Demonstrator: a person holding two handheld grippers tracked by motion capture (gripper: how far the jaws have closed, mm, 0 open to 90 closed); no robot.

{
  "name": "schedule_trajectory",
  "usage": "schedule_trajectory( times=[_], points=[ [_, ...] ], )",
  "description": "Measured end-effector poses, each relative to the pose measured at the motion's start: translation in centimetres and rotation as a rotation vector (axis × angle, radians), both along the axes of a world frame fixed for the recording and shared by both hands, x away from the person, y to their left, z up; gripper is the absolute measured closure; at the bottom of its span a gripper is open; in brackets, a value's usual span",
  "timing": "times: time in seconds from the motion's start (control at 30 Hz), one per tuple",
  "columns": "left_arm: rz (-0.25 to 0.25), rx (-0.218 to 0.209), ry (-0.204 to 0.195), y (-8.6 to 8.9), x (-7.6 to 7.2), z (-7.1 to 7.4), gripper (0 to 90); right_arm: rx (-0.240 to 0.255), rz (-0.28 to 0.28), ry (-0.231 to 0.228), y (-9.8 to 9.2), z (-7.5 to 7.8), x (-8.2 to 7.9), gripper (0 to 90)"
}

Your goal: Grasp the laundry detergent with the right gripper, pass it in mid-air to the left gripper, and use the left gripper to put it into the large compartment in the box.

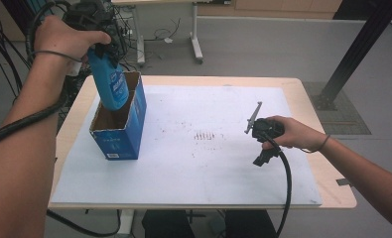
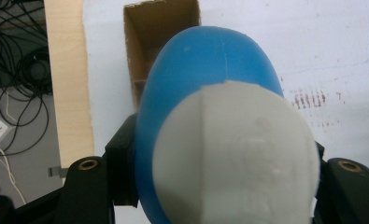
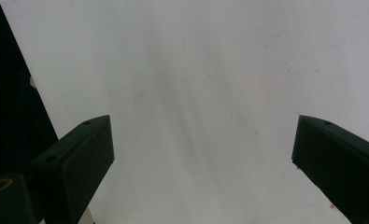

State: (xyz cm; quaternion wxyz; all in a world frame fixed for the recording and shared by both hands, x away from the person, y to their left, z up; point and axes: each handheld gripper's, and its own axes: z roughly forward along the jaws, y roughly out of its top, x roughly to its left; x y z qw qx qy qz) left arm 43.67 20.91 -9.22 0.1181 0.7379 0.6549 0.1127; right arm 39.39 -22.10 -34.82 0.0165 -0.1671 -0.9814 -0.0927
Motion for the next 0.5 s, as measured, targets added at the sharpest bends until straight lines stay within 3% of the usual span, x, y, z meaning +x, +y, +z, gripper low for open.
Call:
schedule_trajectory(
  times=[0.5],
  points=[
    [0.018,0.000,0.026,0.9,0.3,-2.4,37.8,0.002,-0.004,0.004,0.3,0.0,-0.1,5.5]
  ],
)
